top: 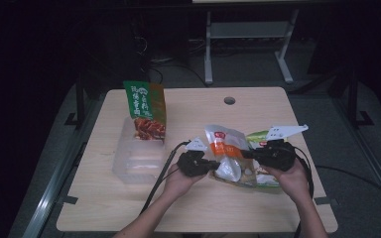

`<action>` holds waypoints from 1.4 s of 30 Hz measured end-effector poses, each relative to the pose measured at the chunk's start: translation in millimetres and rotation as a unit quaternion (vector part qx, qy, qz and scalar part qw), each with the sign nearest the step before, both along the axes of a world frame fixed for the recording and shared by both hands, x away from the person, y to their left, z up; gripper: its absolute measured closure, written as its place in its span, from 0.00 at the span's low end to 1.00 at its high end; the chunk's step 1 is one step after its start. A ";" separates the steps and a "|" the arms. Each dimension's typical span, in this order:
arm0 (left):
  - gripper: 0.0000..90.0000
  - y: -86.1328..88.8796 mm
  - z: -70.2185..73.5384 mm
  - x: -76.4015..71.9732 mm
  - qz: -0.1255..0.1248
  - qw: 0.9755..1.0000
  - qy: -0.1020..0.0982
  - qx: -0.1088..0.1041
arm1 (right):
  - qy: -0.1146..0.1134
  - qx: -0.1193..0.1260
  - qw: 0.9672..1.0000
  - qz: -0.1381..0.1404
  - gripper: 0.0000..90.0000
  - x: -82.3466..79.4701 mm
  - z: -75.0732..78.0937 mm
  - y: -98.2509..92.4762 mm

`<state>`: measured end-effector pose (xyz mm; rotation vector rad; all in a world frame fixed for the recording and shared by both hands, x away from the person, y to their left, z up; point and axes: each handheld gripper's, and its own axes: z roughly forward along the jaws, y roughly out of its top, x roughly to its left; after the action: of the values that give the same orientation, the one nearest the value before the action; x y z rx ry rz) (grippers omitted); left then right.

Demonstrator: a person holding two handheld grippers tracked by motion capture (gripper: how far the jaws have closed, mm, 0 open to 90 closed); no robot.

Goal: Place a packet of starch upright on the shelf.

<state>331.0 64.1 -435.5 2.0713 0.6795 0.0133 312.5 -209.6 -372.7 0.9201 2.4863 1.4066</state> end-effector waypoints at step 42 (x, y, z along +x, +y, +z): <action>0.73 41.8 10.1 -36.1 0.039 0.997 -0.051 0.037 | 0.051 -0.029 0.998 0.034 1.00 16.9 -16.9 52.3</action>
<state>294.9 105.9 -425.4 2.0981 0.7051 0.1908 329.4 -157.3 -389.7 0.9276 2.6421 1.3295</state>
